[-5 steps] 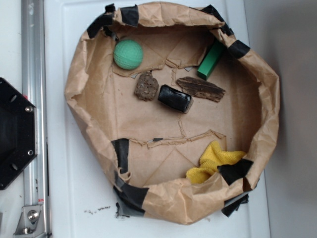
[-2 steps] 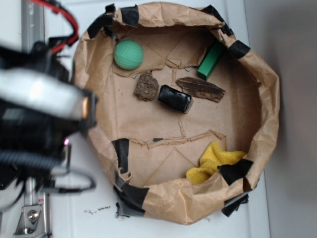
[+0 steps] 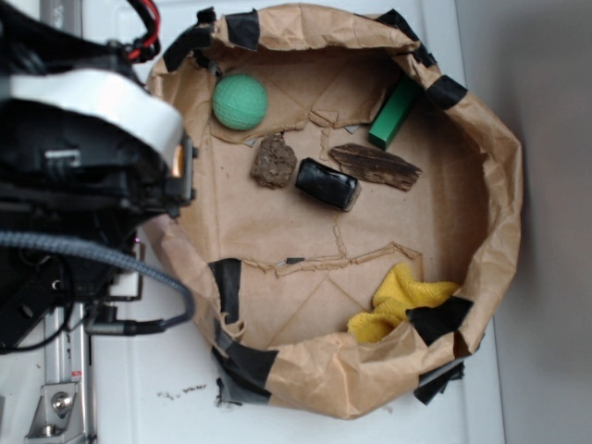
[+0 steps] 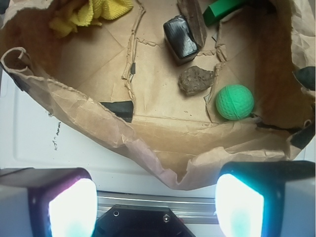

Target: Grab the black box.

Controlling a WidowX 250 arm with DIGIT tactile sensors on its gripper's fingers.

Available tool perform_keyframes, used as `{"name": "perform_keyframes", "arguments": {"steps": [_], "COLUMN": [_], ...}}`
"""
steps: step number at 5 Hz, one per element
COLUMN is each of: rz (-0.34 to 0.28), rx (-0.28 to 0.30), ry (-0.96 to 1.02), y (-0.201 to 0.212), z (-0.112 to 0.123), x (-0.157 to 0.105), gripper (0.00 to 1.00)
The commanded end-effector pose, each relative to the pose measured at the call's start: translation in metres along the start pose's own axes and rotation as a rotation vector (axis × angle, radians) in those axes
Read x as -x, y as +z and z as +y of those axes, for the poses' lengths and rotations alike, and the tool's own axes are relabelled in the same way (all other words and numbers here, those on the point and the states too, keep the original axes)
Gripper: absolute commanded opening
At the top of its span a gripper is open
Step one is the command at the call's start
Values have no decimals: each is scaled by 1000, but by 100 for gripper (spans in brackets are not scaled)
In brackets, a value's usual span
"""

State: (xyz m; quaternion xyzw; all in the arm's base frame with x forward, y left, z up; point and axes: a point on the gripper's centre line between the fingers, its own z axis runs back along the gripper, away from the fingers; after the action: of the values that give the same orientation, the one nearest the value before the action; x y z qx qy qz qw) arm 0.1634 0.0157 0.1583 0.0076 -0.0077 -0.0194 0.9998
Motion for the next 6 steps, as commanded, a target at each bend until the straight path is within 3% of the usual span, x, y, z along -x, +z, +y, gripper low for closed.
{"name": "perform_keyframes", "arguments": {"steps": [1, 2, 4, 5, 6], "rz": [-106, -126, -20, -28, -55], "rx": [-69, -9, -72, -106, -92], "ry": [65, 40, -74, -161, -209], "y": [0, -31, -103, -135, -133], "z": [26, 36, 34, 20, 15], "x": [-39, -74, -82, -104, -127], "gripper": [100, 100, 100, 100, 100]}}
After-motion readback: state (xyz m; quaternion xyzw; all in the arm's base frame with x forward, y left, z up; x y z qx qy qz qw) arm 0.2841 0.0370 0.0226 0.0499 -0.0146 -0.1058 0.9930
